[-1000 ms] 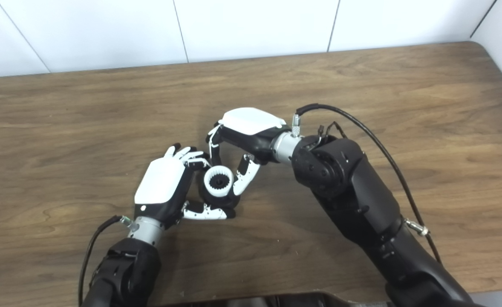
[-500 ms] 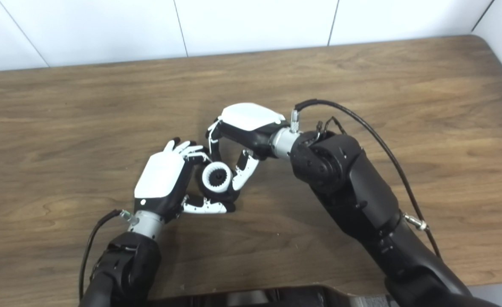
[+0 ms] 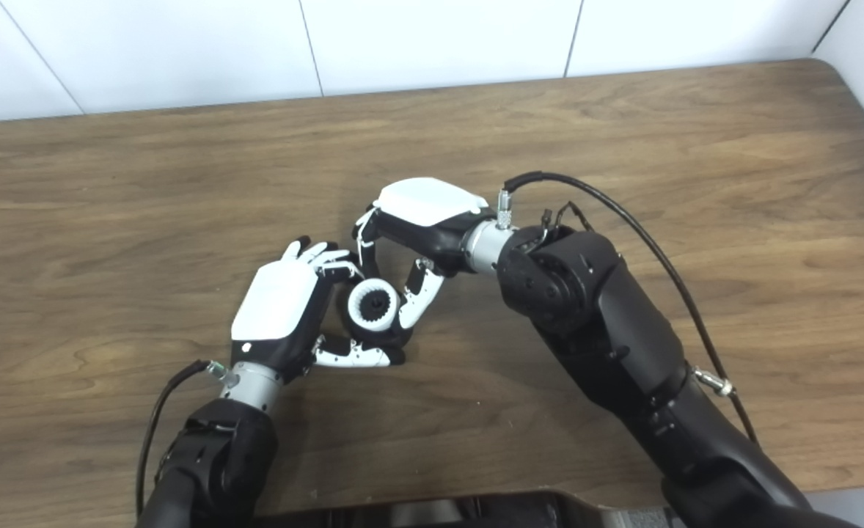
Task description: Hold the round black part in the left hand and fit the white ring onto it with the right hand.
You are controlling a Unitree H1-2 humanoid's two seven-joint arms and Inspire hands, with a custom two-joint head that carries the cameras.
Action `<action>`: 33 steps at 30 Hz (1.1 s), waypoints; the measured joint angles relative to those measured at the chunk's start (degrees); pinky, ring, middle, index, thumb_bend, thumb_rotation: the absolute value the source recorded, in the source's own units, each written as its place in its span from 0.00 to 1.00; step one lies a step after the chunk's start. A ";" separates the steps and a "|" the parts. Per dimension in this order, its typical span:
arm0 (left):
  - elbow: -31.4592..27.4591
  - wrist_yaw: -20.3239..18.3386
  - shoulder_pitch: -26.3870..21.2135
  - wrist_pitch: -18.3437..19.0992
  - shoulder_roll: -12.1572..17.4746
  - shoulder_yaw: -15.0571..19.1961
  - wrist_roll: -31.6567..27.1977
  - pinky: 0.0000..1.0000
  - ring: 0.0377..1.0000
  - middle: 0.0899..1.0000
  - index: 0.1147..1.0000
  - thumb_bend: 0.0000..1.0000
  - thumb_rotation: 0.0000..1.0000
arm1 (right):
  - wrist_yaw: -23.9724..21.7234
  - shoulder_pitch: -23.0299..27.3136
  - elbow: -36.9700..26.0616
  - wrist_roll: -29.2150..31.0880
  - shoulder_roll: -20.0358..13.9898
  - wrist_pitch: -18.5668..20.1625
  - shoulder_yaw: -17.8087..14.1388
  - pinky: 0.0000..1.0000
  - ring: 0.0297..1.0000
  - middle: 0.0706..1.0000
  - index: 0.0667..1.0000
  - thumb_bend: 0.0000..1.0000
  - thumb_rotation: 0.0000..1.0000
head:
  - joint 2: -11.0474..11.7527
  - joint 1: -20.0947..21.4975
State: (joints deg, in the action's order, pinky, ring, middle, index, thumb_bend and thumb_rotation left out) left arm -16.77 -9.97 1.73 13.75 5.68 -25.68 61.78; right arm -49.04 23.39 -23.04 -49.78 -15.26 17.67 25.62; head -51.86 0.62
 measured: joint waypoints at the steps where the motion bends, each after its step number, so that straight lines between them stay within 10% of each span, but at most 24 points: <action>1: 0.00 0.00 -0.01 0.00 0.00 0.00 0.02 0.99 0.90 0.80 0.42 0.52 0.05 | 0.00 0.00 0.41 0.06 0.00 0.01 -0.05 1.00 0.94 0.84 0.45 0.52 0.13 | 0.00 0.00; 31: 0.00 -0.02 -0.03 0.01 0.01 -0.01 0.05 0.99 0.90 0.80 0.42 0.52 0.05 | 0.13 -0.34 0.85 0.02 -0.21 -0.17 -0.52 1.00 0.93 0.85 0.46 0.52 0.15 | 0.18 0.26; 33: 0.00 -0.02 -0.03 0.00 0.01 -0.02 0.06 0.99 0.90 0.80 0.42 0.52 0.05 | 0.11 -0.34 0.85 0.02 -0.29 -0.17 -0.51 1.00 0.93 0.86 0.59 0.83 0.27 | 0.18 0.26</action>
State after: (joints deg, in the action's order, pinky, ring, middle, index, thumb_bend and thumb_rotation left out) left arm -16.77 -9.99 1.70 13.76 5.68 -25.70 61.84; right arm -48.93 23.05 -22.20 -49.76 -15.54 17.49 25.11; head -51.68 0.88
